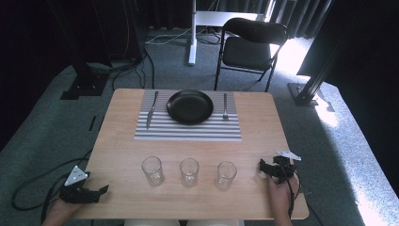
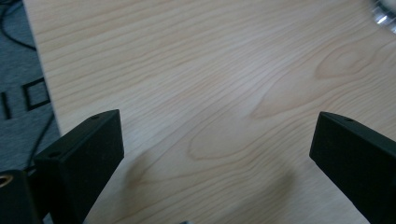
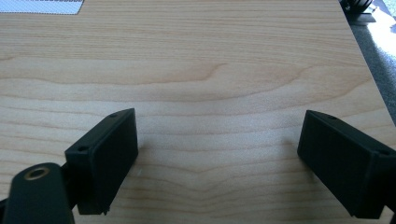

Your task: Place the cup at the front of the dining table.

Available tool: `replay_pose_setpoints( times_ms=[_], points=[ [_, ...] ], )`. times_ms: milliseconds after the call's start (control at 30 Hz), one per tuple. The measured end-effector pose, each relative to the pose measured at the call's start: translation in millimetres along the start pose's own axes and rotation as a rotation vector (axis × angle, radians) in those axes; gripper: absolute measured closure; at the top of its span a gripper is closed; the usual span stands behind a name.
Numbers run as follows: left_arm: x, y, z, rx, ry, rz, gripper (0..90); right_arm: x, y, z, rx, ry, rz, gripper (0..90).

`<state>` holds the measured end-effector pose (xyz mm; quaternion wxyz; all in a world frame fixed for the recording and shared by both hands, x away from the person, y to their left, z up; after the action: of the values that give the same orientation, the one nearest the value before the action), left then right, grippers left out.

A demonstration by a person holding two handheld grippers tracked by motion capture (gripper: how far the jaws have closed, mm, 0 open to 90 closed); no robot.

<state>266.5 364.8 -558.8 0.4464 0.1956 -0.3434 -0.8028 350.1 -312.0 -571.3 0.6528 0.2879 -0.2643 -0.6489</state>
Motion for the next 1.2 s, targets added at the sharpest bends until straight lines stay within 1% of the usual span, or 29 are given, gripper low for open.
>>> replay_pose_setpoints(
  times_ms=[33, 67, 100, 133, 167, 300, 333, 400, 433, 600, 767, 833, 867, 933, 967, 1000, 1033, 1167, 1200],
  points=[
    [0.3, 0.8, 0.8, 0.001, 0.005, -0.004, 3.3, 0.0, 0.0, 0.0, 0.0, 0.0, 0.0, 11.6],
    [0.5, 1.4, 1.7, 0.008, -0.005, 0.0, 3.4, 0.0, 0.0, 0.0, 0.0, 0.0, 0.0, 11.6],
    [1.3, 2.1, 2.5, 0.015, -0.001, 0.0, 3.4, 0.0, 0.0, 0.0, 0.0, 0.0, 0.0, 11.6],
    [2.4, 2.9, 3.7, 0.016, -0.003, -0.01, 3.4, 0.0, 0.0, 0.0, 0.0, 0.0, 0.0, 11.6],
    [3.6, 3.7, 5.0, 0.026, -0.015, -0.01, 3.4, 0.0, 0.0, 0.0, 0.0, 0.0, 0.0, 11.6],
    [6.2, 7.0, 8.4, 0.045, -0.026, -0.003, 3.5, 0.0, 0.0, 0.0, 0.0, 0.0, 0.0, 11.6],
    [6.7, 7.4, 8.9, 0.047, -0.028, -0.01, 5.1, 0.1, 0.0, 0.0, 0.0, -0.001, 0.0, 11.6],
    [8.3, 8.9, 9.8, 0.054, -0.034, -0.01, 5.1, 0.1, 0.0, 0.0, 0.0, -0.001, -0.001, 11.6],
    [9.0, 9.7, 10.4, 0.056, -0.033, -0.019, 5.1, 0.1, 0.0, 0.0, 0.0, -0.001, -0.001, 11.6],
    [12.1, 13.7, 13.3, 0.074, -0.052, -0.017, 5.1, 0.1, 0.0, 0.0, 0.0, -0.001, -0.001, 11.6],
    [17.3, 19.7, 18.0, 0.102, -0.069, -0.029, 5.1, 0.2, 0.0, 0.0, 0.0, -0.001, -0.001, 11.6],
    [18.6, 22.1, 19.3, 0.109, -0.063, -0.028, 5.1, 0.1, 0.0, 0.0, 0.0, -0.001, -0.001, 11.6],
    [19.7, 23.2, 20.0, 0.111, -0.071, -0.03, 5.0, 0.1, 0.0, 0.0, 0.0, -0.001, -0.001, 11.6],
    [20.2, 24.0, 20.5, 0.114, -0.068, -0.031, 5.1, 0.1, 0.0, 0.0, 0.0, -0.001, -0.001, 11.6],
    [23.7, 27.6, 23.8, 0.127, -0.082, -0.035, 5.1, 0.1, 0.0, 0.0, 0.0, -0.001, -0.001, 11.6],
    [23.7, 27.6, 23.8, 0.127, -0.082, -0.035, 5.1, 0.1, 0.0, 0.0, 0.0, -0.001, -0.001, 11.6],
    [24.8, 28.9, 25.1, 0.132, -0.091, -0.04, 5.1, 0.1, 0.0, 0.0, 0.0, -0.001, -0.002, 11.6],
    [27.7, 32.7, 29.1, 0.151, -0.093, -0.052, 5.1, 0.1, 0.0, 0.0, 0.0, -0.001, -0.001, 11.6],
    [28.1, 33.2, 29.7, 0.152, -0.104, -0.05, 5.1, 0.2, 0.0, 0.0, 0.0, -0.001, -0.001, 11.6]
  ],
)
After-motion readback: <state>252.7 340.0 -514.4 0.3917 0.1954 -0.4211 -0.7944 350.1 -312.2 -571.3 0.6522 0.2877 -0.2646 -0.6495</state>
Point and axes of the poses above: each handheld gripper's, and its own axes: z roughly backward along the jaws, y roughly out of its top, x roughly to its right, the point moved 3 cm from there along -z, roughly forward along the jaws, and after that the axes turned 1 degree about -z, right-handed, at the moved point
